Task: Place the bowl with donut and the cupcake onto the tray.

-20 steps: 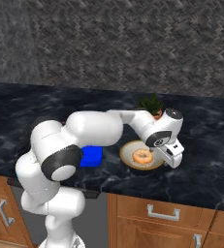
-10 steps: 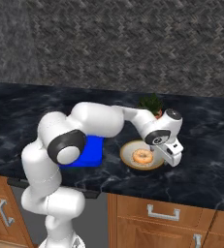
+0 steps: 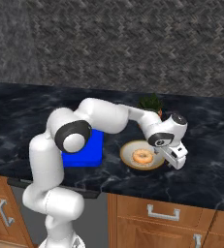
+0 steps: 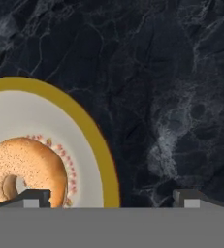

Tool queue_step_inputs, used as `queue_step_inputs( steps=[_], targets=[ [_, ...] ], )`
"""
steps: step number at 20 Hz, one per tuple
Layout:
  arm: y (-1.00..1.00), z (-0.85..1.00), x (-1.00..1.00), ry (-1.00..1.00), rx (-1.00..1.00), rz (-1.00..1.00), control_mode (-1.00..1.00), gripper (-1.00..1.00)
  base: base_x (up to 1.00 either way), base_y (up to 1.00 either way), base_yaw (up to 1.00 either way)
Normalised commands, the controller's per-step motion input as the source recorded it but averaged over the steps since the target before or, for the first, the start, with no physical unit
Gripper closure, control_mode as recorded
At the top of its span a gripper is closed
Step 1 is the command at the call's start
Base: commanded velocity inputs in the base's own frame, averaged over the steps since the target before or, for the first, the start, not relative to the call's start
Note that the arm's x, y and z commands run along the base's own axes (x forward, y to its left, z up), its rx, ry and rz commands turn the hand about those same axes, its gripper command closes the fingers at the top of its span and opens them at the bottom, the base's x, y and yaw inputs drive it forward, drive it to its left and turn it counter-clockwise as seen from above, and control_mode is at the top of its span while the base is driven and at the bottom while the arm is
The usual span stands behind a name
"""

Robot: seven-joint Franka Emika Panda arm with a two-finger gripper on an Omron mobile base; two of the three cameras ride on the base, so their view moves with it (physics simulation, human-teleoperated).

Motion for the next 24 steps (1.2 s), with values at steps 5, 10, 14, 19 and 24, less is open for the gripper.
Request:
queue_step_inputs(
  steps=[5, 10, 14, 19, 24],
  targets=[
    [-0.25, -0.02, 0.09, 0.0, 0.02, 0.0, -1.0, -1.0, 0.0, 0.0, 0.0],
    [-0.01, -0.1, 0.1, 0.0, 0.01, 0.0, -1.0, -1.0, 0.0, 0.0, 0.0],
    [0.0, -0.27, 0.11, 0.0, 0.03, 0.0, -1.0, -1.0, 0.0, 0.0, 0.0],
    [0.01, -0.21, 0.03, 0.0, 0.02, 0.0, -1.0, -1.0, 0.0, 0.0, 0.0],
    [0.05, -0.01, 0.0, 0.0, 0.01, 0.0, -1.0, -1.0, 0.0, 0.0, 0.0]
  ],
)
